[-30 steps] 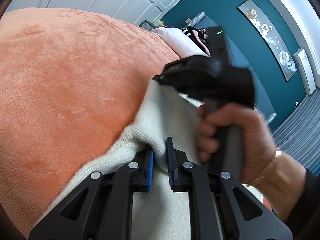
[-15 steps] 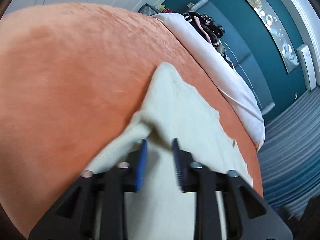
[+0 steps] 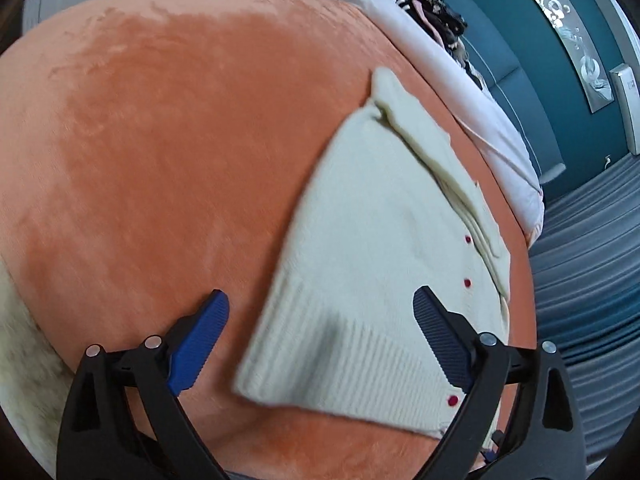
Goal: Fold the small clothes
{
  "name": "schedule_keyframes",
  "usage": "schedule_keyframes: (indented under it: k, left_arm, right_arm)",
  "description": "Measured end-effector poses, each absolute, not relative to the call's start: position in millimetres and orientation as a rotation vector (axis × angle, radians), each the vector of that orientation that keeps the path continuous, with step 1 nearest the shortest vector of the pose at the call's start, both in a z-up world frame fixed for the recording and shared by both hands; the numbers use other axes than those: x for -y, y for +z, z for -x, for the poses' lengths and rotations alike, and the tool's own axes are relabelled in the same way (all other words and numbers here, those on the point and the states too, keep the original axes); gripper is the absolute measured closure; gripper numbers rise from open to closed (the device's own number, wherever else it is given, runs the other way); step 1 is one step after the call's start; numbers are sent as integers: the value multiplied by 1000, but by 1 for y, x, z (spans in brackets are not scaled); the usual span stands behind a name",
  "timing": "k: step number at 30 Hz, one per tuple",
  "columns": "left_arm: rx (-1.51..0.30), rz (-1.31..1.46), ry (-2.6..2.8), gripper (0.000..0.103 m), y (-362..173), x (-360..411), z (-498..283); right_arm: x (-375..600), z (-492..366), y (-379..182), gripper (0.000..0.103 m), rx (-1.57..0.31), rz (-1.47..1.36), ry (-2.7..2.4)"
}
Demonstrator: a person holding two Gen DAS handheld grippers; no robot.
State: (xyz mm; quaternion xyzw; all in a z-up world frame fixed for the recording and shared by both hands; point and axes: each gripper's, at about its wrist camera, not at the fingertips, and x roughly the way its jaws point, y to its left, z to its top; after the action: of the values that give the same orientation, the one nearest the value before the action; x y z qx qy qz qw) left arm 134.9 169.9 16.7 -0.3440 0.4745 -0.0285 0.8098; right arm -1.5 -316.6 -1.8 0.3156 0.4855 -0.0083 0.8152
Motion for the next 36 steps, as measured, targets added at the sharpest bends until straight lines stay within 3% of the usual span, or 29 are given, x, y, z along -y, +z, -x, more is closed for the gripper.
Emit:
schedule_keyframes:
  k: [3,5,6,7,8,9,10,17,25,31,34,36]
  left_arm:
    - [-1028,728,-67,11,12,-165,-134]
    - [-1042,732,-64,19,13,-164,-136]
    - [-1049,750,-75,39,13,-164,-136]
    - [-1069,775,-95,63,11,-165,-138]
    - [-1098,801,-115,74,9,-165,-142]
    - [-1116,815,-113,92,8,-166,-142]
    - [-1118,820,-114,92,10,-166,-142]
    - [-1057,720,-166,94,54,-158,-126]
    - [-1190,603,-238,95,70,-159,-63]
    - [-1376,513,-292,95,78,-174,8]
    - [-1371,591,-280,95,103,-187,12]
    - [-1263,602,-299,95,135,-188,-16]
  right_arm:
    - [302,-2,-3,32,-1005,-640,-26]
    - [298,-5,0,32,-991,-652,-20]
    - [297,-7,3,36,-981,-667,-11]
    - [296,-10,6,53,-970,-674,4]
    - [296,-12,11,64,-961,-665,13]
    - [296,-13,17,87,-949,-653,19]
    - [297,-13,24,94,-928,-651,30]
    - [304,8,75,96,-844,-547,52]
    - [296,67,88,97,-1060,-311,176]
    - [285,138,93,97,-1229,-310,342]
    - [294,146,123,97,-1158,-398,374]
    - [303,123,155,97,-1026,-423,380]
